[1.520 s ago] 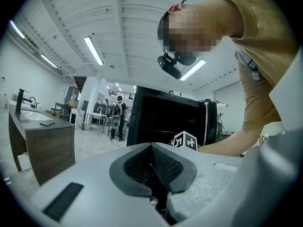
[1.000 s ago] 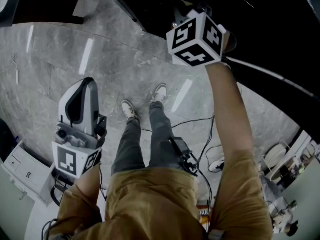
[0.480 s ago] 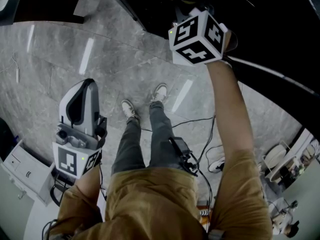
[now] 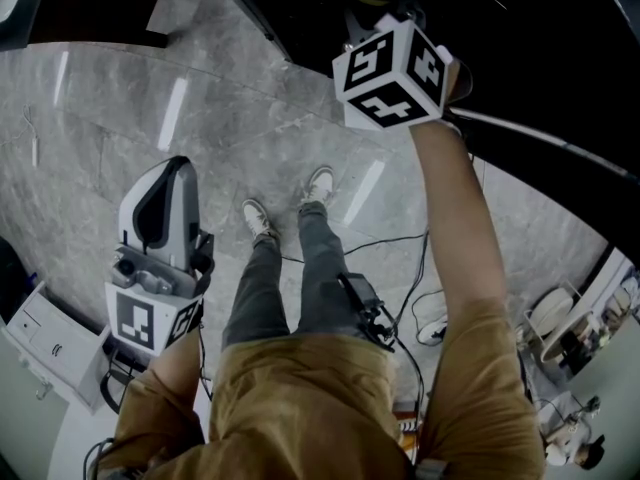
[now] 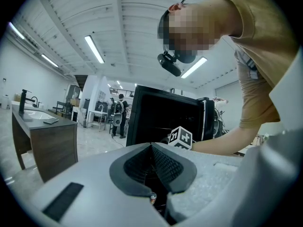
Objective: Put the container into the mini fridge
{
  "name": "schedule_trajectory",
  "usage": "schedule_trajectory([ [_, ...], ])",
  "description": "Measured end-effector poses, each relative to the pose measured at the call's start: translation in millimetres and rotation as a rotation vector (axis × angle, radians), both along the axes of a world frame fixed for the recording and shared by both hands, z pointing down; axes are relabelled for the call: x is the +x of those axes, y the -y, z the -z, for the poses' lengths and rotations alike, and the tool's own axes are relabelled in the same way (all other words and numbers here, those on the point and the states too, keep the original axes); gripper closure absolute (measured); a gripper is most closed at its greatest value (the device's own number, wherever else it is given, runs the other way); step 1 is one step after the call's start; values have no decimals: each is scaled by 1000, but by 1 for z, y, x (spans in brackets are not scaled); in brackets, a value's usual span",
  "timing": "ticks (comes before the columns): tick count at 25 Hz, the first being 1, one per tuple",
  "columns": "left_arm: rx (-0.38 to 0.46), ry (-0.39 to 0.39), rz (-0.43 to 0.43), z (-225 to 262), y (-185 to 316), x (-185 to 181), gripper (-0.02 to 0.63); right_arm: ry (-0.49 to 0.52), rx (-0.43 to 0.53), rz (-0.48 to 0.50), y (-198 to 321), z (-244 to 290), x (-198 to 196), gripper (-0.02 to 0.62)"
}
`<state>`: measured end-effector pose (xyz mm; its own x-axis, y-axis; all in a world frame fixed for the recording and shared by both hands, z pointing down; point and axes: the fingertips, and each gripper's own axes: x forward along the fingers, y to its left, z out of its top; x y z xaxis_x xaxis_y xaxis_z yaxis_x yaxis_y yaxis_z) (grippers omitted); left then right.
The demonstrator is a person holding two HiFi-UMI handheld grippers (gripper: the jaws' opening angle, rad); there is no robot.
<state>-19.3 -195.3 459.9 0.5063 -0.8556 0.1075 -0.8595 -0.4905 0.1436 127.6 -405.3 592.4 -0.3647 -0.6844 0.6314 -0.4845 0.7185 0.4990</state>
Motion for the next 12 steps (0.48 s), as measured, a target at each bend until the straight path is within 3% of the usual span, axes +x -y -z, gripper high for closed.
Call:
schedule_trajectory([
  [6,0,1,-19,-3,-5,-4,606,15,1,-19,-8,5,-4,511],
  [12,37,17,-51,8,2,-3,606,62,7,-46,-19,12,-5,568],
])
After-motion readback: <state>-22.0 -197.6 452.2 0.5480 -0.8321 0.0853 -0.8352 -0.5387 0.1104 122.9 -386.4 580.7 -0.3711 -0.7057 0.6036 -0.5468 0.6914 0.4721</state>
